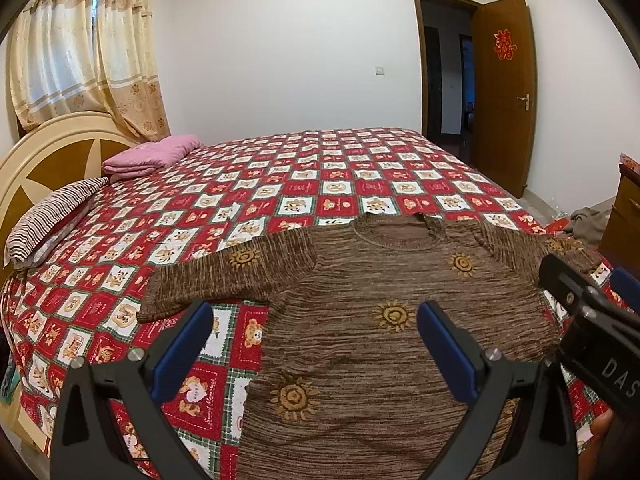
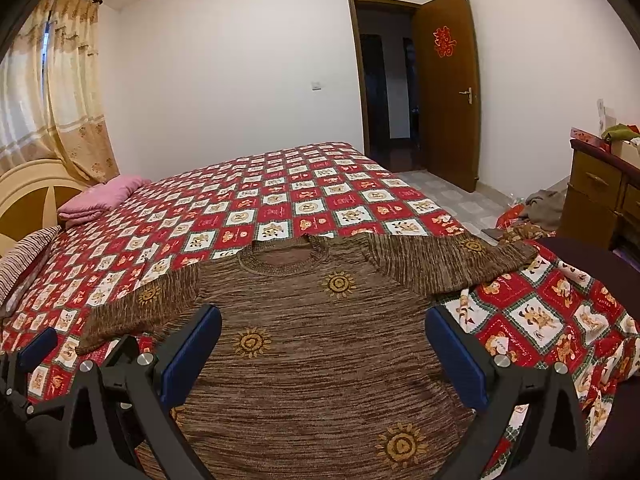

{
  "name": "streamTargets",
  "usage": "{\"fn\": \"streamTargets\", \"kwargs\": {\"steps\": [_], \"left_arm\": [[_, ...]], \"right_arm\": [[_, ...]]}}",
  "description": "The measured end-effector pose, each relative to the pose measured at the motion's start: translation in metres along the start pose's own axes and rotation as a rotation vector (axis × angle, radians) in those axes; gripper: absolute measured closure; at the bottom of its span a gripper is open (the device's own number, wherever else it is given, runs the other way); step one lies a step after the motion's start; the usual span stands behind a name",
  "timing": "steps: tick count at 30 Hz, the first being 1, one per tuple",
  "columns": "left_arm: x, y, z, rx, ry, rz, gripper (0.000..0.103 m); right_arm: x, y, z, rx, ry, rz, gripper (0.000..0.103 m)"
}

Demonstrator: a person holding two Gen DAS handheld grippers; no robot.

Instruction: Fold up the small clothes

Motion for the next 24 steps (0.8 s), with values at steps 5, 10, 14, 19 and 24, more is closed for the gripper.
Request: {"fn": "streamTargets", "kwargs": {"steps": [5,10,14,19,24], "left_arm": [[0.001,0.000,0.001,0.004,0.004,0.004,0.000],[0.001,-0.002,0.006,0.014,0.007,0.009,0.000],[0.000,-0.003,0.012,0.026,0.010,0.015,0.000],[-0.005,-0.004,0.019,0.036,0.014,0.021,0.000],[-0.010,-0.006,0.030,0.055,0.020,0.029,0.000]], "right_arm": [[-0.003,-0.001,0.004,0.009,-0.007,0.006,0.001],[-0.004,-0.002,0.007,0.014,-0.013,0.004,0.001],[-0.004,-0.005,0.011,0.025,-0.018,0.004,0.001],[-0.006,-0.008,0.017,0.037,-0.022,0.013,0.001],[-0.006,-0.012,0.024,0.050,-0.026,0.010,0.001]]}}
Point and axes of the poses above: each gripper's, at about its wrist camera, not at the fingertips, and z roughly the way its jaws point, x to its left, y to its top, the point moved 6 cm from there along z, roughly the way its jaws point, and after that the axes turned 6 degrees about x, right-handed, at the moved point
